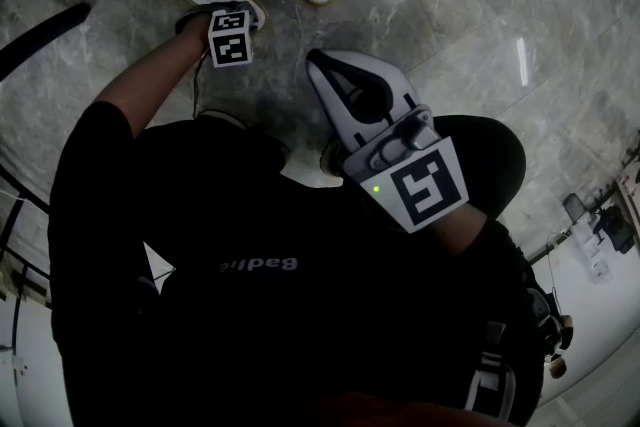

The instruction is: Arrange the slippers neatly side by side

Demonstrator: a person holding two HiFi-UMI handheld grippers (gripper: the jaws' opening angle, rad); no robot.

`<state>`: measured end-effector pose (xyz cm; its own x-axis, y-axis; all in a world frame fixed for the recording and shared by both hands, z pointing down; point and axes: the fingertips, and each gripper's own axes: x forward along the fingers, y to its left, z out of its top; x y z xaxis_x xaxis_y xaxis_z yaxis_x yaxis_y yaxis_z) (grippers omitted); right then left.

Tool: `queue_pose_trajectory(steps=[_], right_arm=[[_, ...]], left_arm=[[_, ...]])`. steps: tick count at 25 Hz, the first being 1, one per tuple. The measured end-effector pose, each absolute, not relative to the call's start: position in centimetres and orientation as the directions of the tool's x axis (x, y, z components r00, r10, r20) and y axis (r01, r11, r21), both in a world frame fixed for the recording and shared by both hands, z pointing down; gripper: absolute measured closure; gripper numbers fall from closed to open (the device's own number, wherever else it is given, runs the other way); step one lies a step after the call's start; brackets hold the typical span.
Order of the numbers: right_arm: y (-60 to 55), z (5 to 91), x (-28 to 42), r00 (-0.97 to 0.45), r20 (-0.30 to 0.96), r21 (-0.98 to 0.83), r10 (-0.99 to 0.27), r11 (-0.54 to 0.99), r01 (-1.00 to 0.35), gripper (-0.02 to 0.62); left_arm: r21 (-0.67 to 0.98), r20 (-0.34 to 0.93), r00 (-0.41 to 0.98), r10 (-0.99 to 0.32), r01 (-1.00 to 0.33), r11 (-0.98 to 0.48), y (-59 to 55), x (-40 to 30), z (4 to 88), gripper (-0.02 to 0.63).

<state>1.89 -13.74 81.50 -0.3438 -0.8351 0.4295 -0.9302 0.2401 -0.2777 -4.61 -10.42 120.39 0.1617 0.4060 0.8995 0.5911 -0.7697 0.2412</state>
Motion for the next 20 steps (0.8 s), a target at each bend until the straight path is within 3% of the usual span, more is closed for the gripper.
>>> queue_pose_trajectory(steps=[6,13,20], right_arm=[[-13.9,81.1,2.5,-0.332,0.416,-0.280,-0.847,0.228,-0.932,0.596],[-14.0,80.8,1.4,-0.351,0.409,-0.276,-0.842,0.253,-0.927,0.595],[-14.0,81.5,1.6,-0.346,0.428,-0.279,-0.835,0.242,-0.929,0.595]], left_arm=[[0.234,0.873,0.232,0.428,0.570,-0.787,-10.1,-3.5,118.5,0.568],[0.025,0.939,0.281,0.199,0.520,-0.854,-15.4,-6.5,120.5,0.568],[0.017,0.939,0.281,0.197,0.536,-0.844,-15.5,-6.1,121.1,0.568]])
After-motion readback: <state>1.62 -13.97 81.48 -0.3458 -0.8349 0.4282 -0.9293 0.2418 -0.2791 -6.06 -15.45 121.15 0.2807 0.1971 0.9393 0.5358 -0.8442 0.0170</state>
